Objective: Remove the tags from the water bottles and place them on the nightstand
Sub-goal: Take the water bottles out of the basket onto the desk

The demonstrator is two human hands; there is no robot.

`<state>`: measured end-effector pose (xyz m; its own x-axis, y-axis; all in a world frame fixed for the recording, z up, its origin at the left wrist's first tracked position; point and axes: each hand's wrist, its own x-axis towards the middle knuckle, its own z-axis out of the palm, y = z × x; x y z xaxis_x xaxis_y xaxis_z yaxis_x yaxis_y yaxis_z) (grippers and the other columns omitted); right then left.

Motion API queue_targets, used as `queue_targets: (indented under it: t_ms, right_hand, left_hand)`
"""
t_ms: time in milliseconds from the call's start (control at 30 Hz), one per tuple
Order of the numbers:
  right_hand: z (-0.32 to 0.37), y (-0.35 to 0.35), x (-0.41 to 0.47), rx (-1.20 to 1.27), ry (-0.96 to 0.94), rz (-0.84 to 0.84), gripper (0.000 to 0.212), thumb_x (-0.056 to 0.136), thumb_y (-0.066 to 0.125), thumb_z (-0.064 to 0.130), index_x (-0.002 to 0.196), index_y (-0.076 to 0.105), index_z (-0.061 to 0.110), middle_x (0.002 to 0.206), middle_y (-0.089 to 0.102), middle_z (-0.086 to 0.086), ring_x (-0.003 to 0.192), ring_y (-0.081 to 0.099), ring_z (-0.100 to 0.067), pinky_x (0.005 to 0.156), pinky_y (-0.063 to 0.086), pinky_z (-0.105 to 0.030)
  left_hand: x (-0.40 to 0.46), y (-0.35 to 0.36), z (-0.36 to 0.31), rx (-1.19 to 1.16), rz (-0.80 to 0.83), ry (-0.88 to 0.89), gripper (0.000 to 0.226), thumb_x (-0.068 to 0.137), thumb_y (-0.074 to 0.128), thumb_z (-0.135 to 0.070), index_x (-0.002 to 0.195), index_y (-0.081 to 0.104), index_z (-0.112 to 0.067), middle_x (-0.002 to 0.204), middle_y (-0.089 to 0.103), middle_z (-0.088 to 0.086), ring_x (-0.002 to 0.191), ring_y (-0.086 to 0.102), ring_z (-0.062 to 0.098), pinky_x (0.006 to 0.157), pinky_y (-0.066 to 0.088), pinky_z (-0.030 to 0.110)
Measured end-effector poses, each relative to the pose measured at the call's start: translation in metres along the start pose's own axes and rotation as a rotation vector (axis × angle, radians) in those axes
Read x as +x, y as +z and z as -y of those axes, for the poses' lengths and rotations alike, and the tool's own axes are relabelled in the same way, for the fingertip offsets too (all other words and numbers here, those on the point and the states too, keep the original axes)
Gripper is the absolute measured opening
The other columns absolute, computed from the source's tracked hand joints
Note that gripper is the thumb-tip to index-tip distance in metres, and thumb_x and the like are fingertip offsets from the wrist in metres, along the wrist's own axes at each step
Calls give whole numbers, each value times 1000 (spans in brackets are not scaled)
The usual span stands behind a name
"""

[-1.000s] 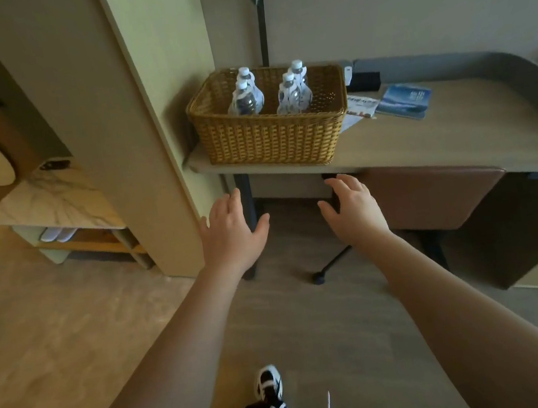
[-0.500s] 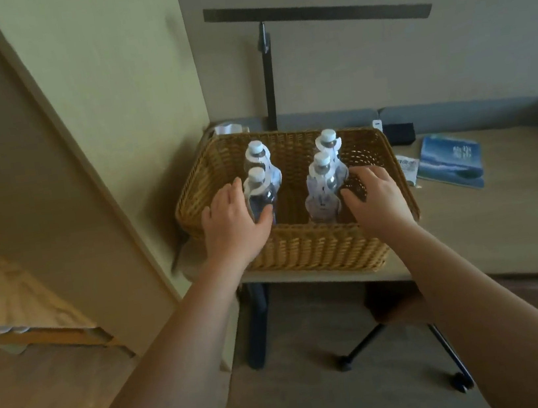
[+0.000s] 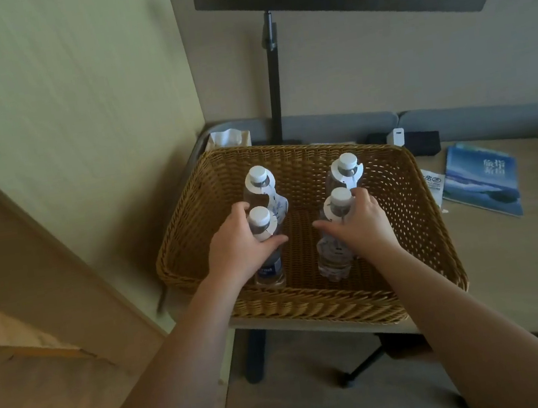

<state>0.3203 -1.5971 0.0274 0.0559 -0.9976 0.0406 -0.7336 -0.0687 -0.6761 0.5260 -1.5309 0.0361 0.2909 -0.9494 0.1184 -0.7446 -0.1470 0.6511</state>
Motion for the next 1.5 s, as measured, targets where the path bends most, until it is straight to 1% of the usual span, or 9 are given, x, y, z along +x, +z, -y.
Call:
queue_targets:
  t_ms: [200,367,567,700,900,967,1167,1367,1500]
  right_hand:
    - [-6,8,8,-8,-54,-16,70,66,83,36,121,44,17,122,55,-6,111,52,-21,82,37,-26]
    - [-8,4,5,16,-61,-45,67,66,83,35,120,48,17,118,58,-4,106,55,-19,81,42,-27]
    - [1,-28,-8,111,-67,-146,58,64,84,37,108,49,23,103,58,6,96,57,-13,73,41,-23]
    - [20,-84,-16,161,-80,-251,58,64,83,44,108,49,26,97,59,13,90,58,-7,71,47,-22]
    - [28,-209,-30,257,-83,-620,57,57,76,55,102,56,26,89,63,15,80,61,4,62,48,-16]
    - [17,-245,-32,283,-80,-683,60,58,76,55,106,60,22,97,68,9,86,65,-5,68,55,-26]
    - [-74,-304,-29,290,26,-757,44,58,80,47,93,57,31,86,64,14,79,62,-6,74,53,-29]
    - [-206,-335,2,233,121,-689,52,57,74,51,97,57,23,87,64,9,81,62,-13,67,48,-28]
    - [-269,-343,30,174,131,-553,52,58,75,47,94,49,18,79,54,12,80,57,-18,63,42,-31]
  left_hand:
    - [-1,3,8,-100,54,-36,66,61,85,-50,112,49,-26,108,61,-9,97,56,9,74,45,23]
    - [-3,5,11,-86,102,-16,68,61,88,-38,116,50,-23,115,64,-4,105,60,15,83,52,30]
    - [3,0,-12,-95,72,66,66,60,87,-42,113,52,-27,110,64,-10,102,61,11,84,51,30]
    - [15,-15,-60,-98,18,184,68,61,83,-50,117,53,-26,108,63,-12,93,57,7,73,45,24]
    - [31,-36,-175,-263,-72,445,70,64,78,-54,118,50,-21,109,60,-9,94,59,12,73,46,26]
    - [34,-29,-213,-290,-77,504,70,66,78,-53,119,49,-19,110,59,-7,94,57,11,68,41,18]
    - [29,51,-303,-318,24,534,67,65,82,-50,112,52,-14,103,61,-7,90,59,13,69,45,26]
    - [27,191,-357,-460,89,306,60,61,88,-37,102,51,-16,96,63,-5,92,62,19,79,49,33]
    - [21,272,-372,-441,52,186,58,62,88,-37,98,46,-18,102,60,1,87,57,19,66,41,30]
